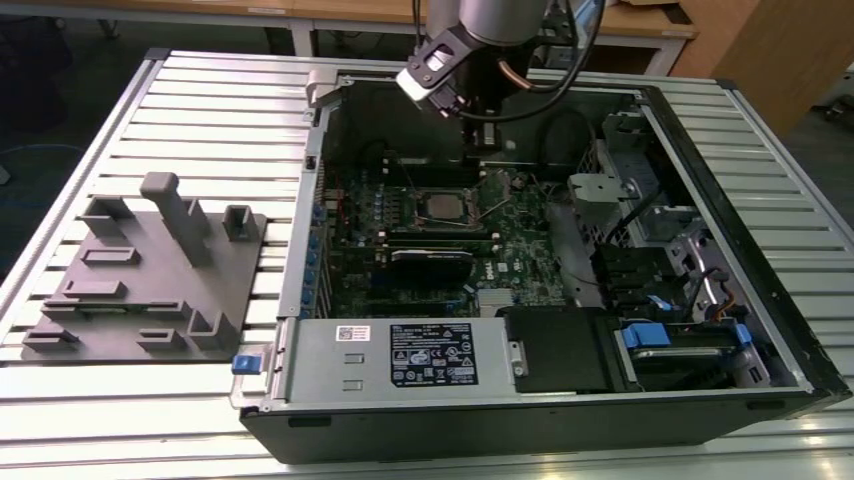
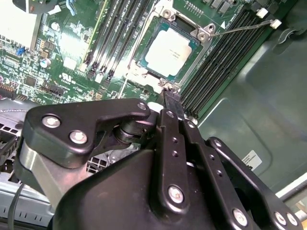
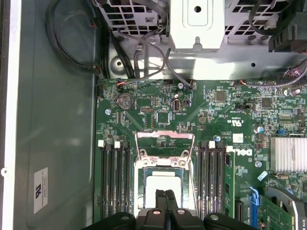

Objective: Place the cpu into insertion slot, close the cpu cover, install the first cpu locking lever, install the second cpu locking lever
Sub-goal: 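Close the cpu cover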

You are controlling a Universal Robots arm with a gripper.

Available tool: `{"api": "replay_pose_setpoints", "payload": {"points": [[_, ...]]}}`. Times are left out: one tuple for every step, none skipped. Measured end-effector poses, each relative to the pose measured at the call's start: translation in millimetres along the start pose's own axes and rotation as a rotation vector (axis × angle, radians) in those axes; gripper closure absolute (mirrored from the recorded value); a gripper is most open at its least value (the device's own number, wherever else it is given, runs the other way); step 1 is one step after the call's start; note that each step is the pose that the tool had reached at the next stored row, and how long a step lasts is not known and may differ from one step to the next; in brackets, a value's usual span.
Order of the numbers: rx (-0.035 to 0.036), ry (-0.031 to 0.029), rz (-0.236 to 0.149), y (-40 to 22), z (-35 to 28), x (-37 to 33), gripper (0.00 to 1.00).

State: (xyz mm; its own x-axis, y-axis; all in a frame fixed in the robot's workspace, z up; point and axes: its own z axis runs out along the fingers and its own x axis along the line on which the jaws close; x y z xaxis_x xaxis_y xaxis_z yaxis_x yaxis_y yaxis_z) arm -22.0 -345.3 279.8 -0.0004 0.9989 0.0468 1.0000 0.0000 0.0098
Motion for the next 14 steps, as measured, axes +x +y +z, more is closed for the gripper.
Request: {"api": "replay_pose_setpoints", "payload": {"points": [[0.0004,0.0001,-0.008,0.2,0.1,0.0,0.89],[0.0009,0.0003,-0.021,0.2,0.4,0.0,0.89],[0.0015,0.0005,-0.034,0.2,0.6,0.0,0.89],[0.0016,0.0005,-0.038,0.2,0.8,0.0,0.89],[0.0018,0.0003,-0.039,0.2,0.8,0.0,0.89],[0.0019,0.0002,-0.039,0.2,0.9,-0.1,0.89],[0.0019,0.0003,-0.039,0.3,1.0,-0.1,0.89],[0.0019,0.0005,-0.039,0.9,1.1,0.0,0.89],[0.0018,0.0005,-0.039,1.8,1.1,-0.1,0.89],[0.0018,0.0005,-0.039,2.2,1.2,-0.1,0.89],[0.0018,0.0005,-0.039,2.6,1.2,-0.1,0.89],[0.0017,0.0005,-0.039,3.1,1.2,-0.1,0.89],[0.0018,0.0005,-0.039,3.6,1.2,-0.1,0.89],[0.0018,0.0005,-0.039,3.8,1.3,-0.1,0.89]]}}
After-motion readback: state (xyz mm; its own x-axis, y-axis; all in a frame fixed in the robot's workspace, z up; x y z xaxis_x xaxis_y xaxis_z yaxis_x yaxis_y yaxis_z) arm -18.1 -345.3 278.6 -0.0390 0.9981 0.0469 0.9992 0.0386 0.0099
